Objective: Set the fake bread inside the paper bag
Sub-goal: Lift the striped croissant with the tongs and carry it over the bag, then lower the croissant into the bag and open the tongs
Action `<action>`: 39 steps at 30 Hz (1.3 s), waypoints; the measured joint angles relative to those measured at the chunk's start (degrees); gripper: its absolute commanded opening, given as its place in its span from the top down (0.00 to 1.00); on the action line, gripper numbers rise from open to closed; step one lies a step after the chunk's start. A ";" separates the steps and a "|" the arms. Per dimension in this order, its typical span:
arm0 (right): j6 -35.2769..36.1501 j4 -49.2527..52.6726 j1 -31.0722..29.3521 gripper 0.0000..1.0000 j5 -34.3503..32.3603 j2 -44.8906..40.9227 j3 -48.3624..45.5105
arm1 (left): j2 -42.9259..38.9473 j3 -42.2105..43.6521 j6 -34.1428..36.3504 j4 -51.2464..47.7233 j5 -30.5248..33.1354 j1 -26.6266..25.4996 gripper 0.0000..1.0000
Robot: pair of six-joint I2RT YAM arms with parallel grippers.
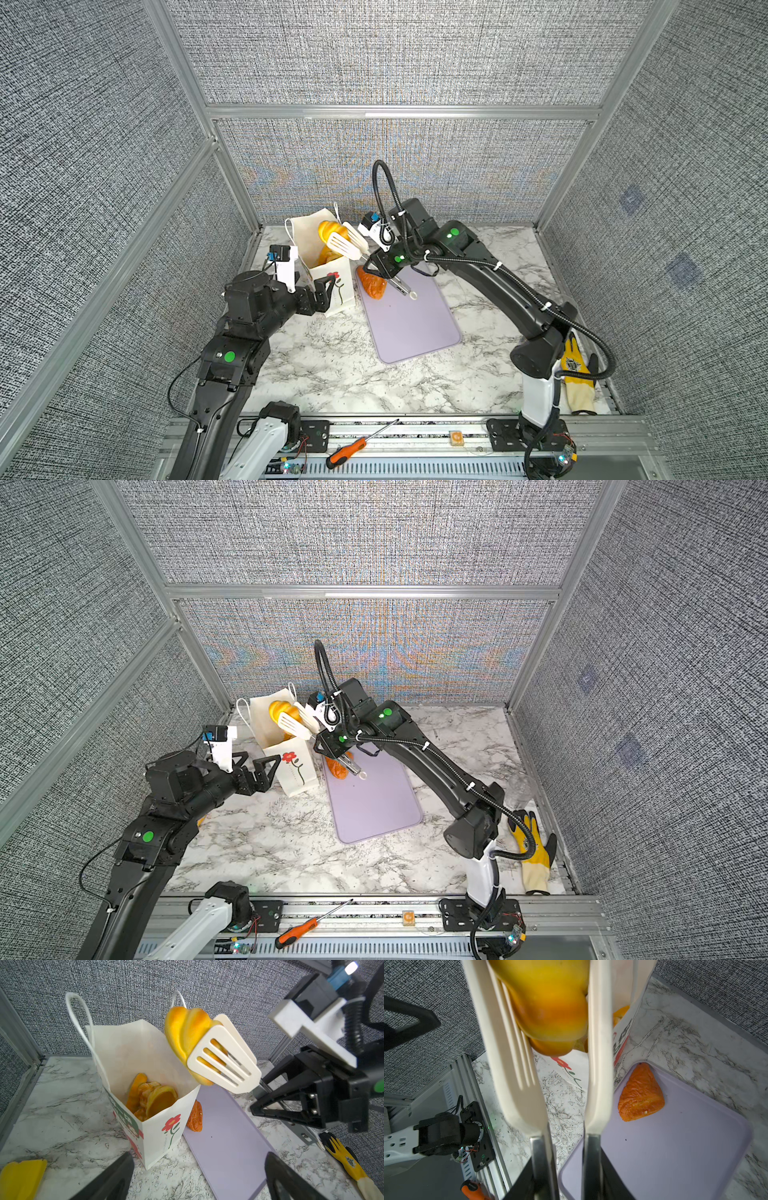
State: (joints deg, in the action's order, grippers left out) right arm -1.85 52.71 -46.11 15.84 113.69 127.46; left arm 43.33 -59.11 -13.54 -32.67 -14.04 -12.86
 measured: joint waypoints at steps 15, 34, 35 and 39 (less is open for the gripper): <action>-1.86 -0.31 -0.22 0.55 -0.85 6.73 5.03 | 0.55 0.74 0.85 -0.70 0.61 0.26 0.01; -1.66 1.51 -0.24 0.36 -2.54 8.74 9.05 | 0.70 1.62 2.19 -0.94 1.92 0.26 0.01; -1.62 1.53 -0.22 0.35 -2.56 8.74 9.07 | 0.72 1.62 2.19 -1.20 1.97 0.26 0.01; -1.60 2.25 -0.20 0.33 -3.02 8.74 9.35 | 0.76 1.66 2.19 -2.12 2.10 0.26 0.01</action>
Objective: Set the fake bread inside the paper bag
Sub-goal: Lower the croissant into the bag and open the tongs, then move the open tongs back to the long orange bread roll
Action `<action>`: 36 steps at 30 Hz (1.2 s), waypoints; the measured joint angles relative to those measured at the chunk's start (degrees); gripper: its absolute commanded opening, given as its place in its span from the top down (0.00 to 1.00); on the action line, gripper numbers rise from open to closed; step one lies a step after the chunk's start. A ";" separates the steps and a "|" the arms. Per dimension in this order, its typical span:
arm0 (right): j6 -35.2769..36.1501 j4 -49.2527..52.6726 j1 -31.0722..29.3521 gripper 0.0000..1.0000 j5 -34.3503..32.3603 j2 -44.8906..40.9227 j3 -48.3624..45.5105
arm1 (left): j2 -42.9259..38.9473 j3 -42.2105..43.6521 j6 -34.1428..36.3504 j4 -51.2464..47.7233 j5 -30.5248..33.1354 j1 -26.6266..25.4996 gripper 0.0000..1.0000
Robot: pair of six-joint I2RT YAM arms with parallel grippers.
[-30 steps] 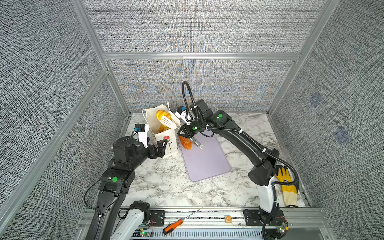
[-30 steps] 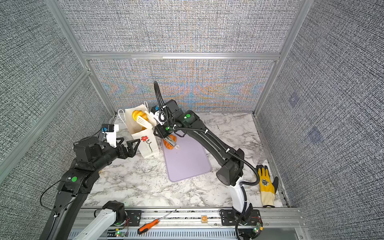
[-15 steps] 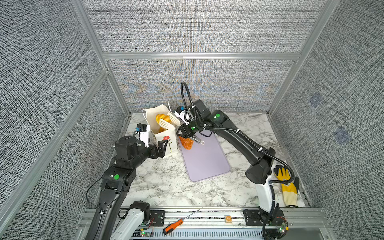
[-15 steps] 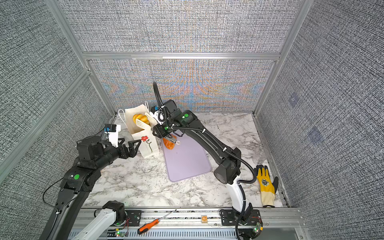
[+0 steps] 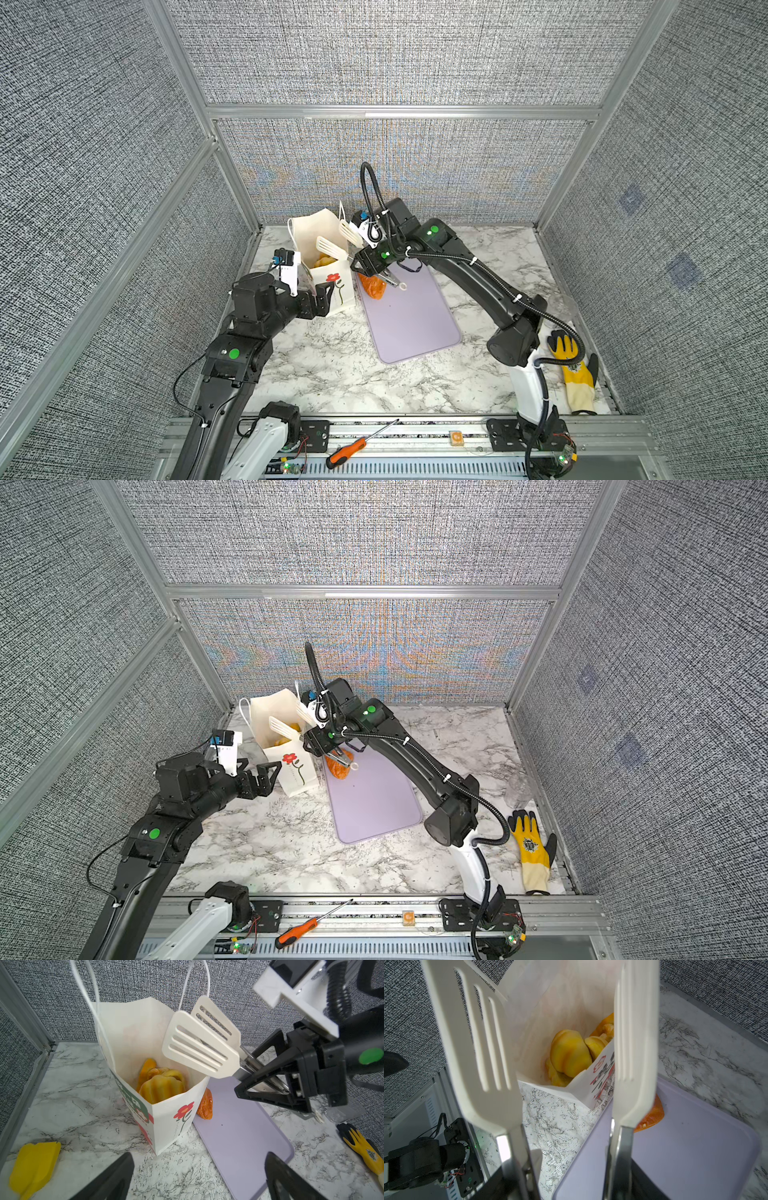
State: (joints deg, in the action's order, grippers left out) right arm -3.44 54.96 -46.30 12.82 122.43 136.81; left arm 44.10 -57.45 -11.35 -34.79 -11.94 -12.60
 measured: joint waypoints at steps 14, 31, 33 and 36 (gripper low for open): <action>0.22 0.96 0.00 0.32 -1.03 -0.81 0.22 | -1.29 -0.57 -0.26 -0.63 3.06 0.00 0.01; 2.16 1.57 0.28 0.32 -5.22 -12.31 -11.82 | -1.18 -0.74 0.00 -0.79 -0.20 -0.07 0.01; 2.21 1.29 0.59 0.32 -5.73 -14.45 -14.84 | -1.25 -0.50 -0.02 -0.70 -0.83 -0.07 0.01; 2.12 0.50 1.38 0.32 -7.52 -17.68 -20.00 | -1.44 0.09 -0.07 -0.55 -1.79 -0.11 0.01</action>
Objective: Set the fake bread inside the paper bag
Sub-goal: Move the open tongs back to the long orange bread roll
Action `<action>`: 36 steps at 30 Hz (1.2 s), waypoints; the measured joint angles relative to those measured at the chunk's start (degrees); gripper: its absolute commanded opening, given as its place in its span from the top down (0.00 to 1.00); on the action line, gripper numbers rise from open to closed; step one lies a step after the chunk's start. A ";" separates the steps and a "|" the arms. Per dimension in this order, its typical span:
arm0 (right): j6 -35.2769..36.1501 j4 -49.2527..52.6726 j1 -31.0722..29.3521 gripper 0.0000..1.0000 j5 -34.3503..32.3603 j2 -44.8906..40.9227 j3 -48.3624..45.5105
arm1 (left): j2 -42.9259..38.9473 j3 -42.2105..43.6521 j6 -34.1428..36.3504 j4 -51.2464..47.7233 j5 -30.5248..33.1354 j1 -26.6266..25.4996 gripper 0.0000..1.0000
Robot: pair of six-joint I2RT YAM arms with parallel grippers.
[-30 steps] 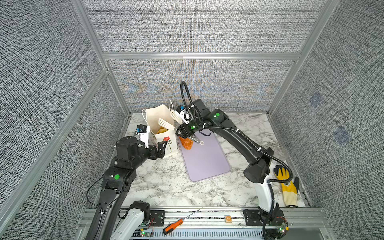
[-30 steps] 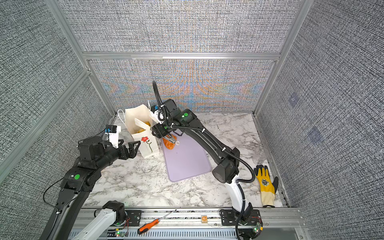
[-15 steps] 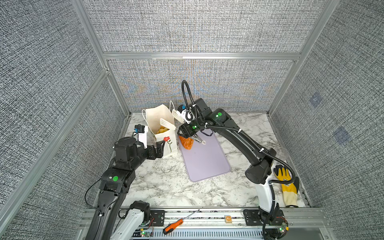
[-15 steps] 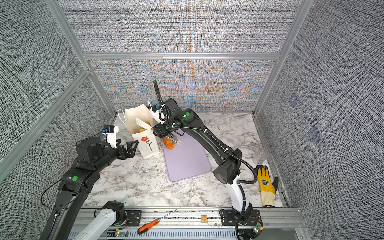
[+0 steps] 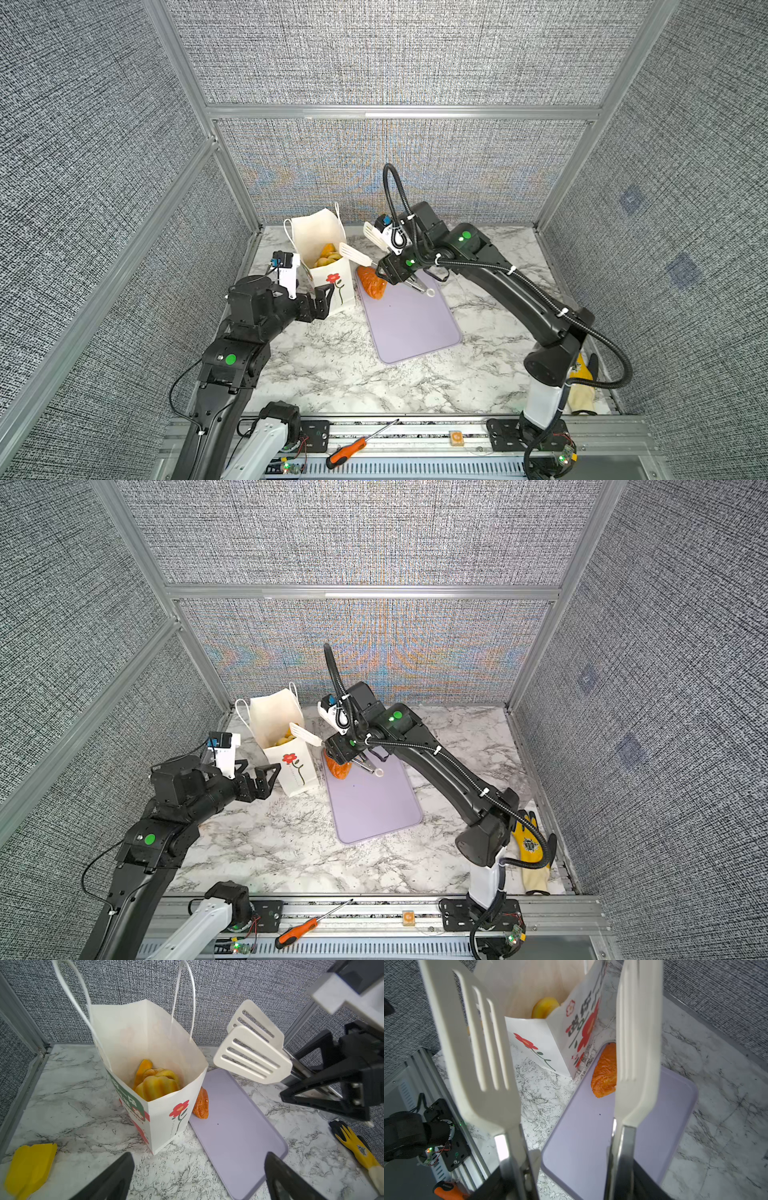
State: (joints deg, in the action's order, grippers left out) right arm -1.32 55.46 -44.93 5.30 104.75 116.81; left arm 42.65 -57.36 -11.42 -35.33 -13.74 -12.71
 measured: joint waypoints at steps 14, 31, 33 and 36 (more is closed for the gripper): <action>-3.30 -3.74 0.98 0.36 -5.53 -0.33 -17.77 | -2.05 4.02 -2.19 1.62 -2.84 -0.24 0.01; -6.03 -4.79 0.44 0.39 -9.42 16.11 -12.17 | -4.07 9.20 -5.07 2.89 -4.20 -1.03 0.02; -6.05 -4.76 0.42 0.39 -9.70 17.31 -11.21 | -4.02 9.49 -5.09 2.95 -4.20 -1.09 0.02; -5.99 -4.76 0.39 0.43 -9.94 19.26 -10.01 | -4.09 9.66 -5.14 3.19 -4.20 -1.22 0.02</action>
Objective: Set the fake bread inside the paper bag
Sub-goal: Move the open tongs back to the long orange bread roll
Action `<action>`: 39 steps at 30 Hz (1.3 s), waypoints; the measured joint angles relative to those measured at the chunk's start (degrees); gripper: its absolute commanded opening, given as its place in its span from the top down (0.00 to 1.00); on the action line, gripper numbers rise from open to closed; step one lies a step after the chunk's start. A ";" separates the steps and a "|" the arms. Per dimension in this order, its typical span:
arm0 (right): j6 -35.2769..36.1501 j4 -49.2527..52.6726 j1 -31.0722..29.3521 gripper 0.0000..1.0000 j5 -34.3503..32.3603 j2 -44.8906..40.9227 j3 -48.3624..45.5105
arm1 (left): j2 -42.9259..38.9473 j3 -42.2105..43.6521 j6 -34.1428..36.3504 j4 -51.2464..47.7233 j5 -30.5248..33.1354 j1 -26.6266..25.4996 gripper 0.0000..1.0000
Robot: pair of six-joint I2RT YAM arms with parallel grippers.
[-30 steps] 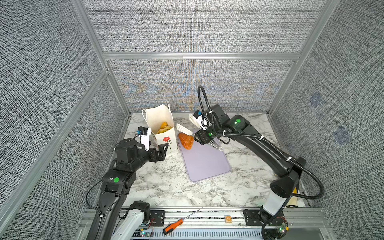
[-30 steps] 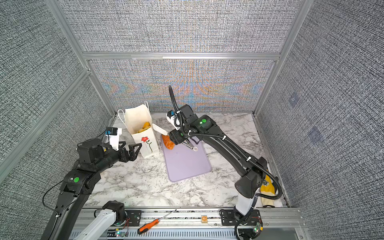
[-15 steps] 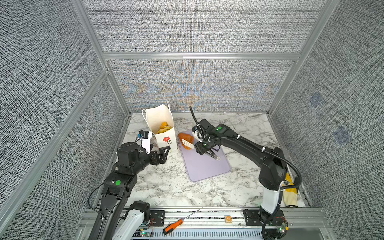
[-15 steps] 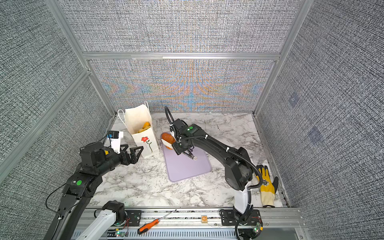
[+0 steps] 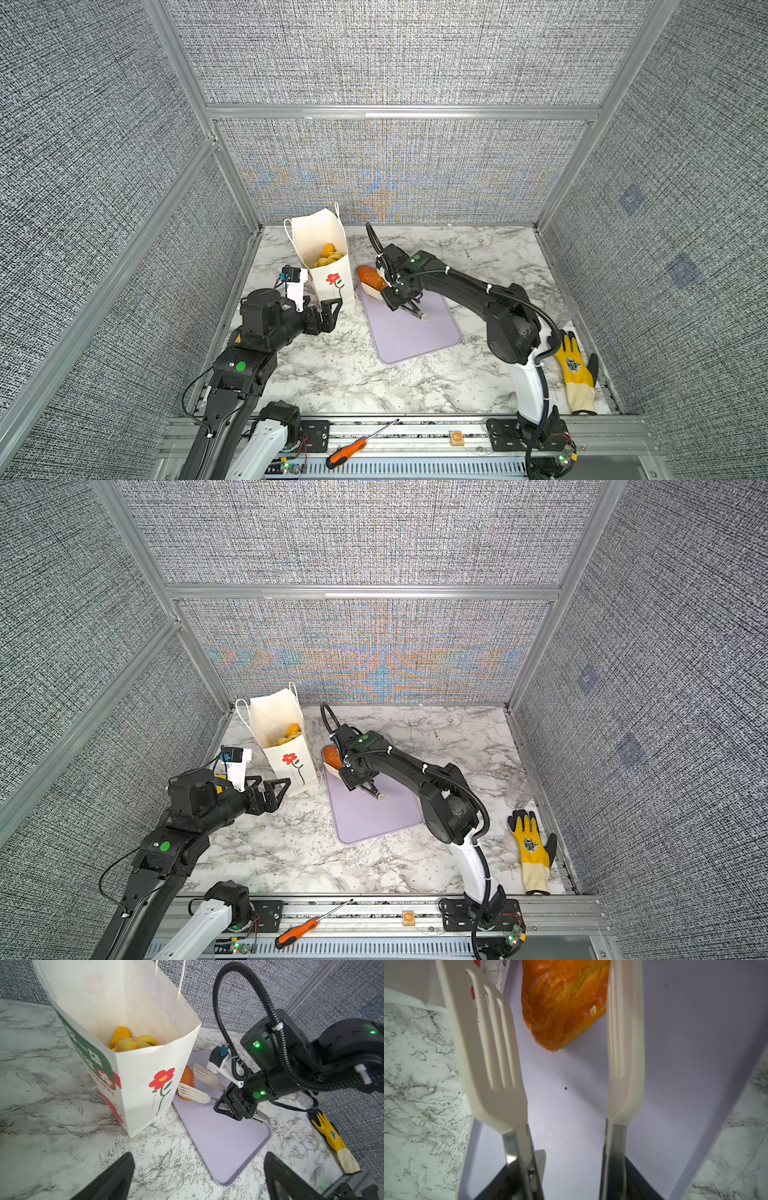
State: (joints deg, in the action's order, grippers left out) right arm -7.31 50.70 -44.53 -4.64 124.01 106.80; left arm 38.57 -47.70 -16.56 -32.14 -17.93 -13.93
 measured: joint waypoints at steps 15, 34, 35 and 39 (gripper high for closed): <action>3.26 2.62 1.77 0.50 -1.99 -4.07 -7.67 | 0.70 0.15 -0.13 0.79 0.04 -0.28 0.02; 3.15 3.63 0.20 0.44 -0.39 -2.23 -2.12 | 1.07 0.37 -0.20 1.79 0.26 -0.63 0.01; 2.91 3.91 0.22 0.44 -0.57 -1.22 -1.01 | 1.01 0.37 -0.20 1.79 0.26 -0.63 0.01; 2.08 5.22 0.20 0.44 -2.34 2.47 3.15 | 0.68 0.59 -0.17 1.81 0.44 -0.66 0.01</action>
State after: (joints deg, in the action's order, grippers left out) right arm -5.23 55.92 -44.34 -6.98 126.48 109.95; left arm 39.24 -47.11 -16.73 -30.33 -17.50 -14.59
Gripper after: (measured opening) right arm 0.563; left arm 0.987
